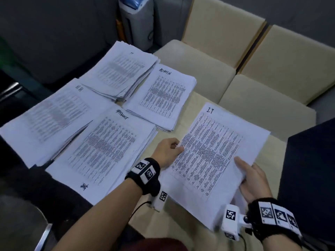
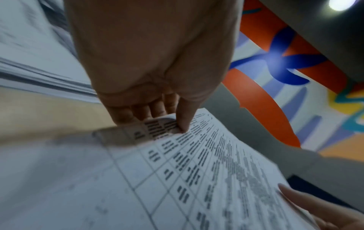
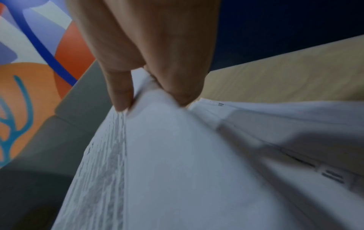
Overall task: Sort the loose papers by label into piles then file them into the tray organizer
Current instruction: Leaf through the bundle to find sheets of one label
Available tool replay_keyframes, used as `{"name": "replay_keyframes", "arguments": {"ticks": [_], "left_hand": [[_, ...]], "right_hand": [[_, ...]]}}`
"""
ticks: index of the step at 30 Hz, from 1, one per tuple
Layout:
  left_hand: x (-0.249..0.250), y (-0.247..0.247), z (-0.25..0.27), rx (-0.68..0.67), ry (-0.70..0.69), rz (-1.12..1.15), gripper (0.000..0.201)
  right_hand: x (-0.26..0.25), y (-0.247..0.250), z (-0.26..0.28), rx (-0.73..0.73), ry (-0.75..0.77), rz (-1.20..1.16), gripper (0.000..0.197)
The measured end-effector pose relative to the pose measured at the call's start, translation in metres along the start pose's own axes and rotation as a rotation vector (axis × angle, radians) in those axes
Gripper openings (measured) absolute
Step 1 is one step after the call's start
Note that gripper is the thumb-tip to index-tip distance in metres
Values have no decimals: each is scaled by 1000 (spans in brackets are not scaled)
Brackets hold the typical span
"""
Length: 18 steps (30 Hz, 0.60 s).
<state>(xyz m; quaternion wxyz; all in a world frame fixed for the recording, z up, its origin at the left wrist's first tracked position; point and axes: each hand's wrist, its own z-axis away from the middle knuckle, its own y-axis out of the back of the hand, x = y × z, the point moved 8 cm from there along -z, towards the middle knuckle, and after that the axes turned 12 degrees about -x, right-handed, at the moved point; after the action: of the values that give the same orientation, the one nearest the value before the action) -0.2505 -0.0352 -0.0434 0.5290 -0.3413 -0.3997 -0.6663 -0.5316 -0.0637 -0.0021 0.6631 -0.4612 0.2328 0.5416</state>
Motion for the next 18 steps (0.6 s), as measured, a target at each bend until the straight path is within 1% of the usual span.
{"name": "replay_keyframes", "arguments": {"ticks": [4, 5, 8, 11, 14, 16, 18], "left_hand": [[-31, 43, 49, 185, 2, 173, 16], [-36, 56, 64, 228, -3, 203, 15], [-45, 105, 110, 345, -25, 231, 15], [-48, 171, 155, 465, -60, 212, 10], [-59, 242, 193, 589, -64, 224, 9], [-73, 289, 210, 658, -36, 208, 9], [-89, 333, 220, 692, 1, 189, 15]], "right_hand": [[25, -13, -4, -9, 3, -17, 16], [35, -20, -5, -23, -17, -6, 16], [69, -42, -3, -30, -95, 65, 24], [100, -75, 3, -97, -155, 213, 26], [126, -119, 5, -196, -194, 352, 15], [140, -149, 5, -253, -227, 424, 10], [160, -172, 1, -279, -304, 501, 11]]}}
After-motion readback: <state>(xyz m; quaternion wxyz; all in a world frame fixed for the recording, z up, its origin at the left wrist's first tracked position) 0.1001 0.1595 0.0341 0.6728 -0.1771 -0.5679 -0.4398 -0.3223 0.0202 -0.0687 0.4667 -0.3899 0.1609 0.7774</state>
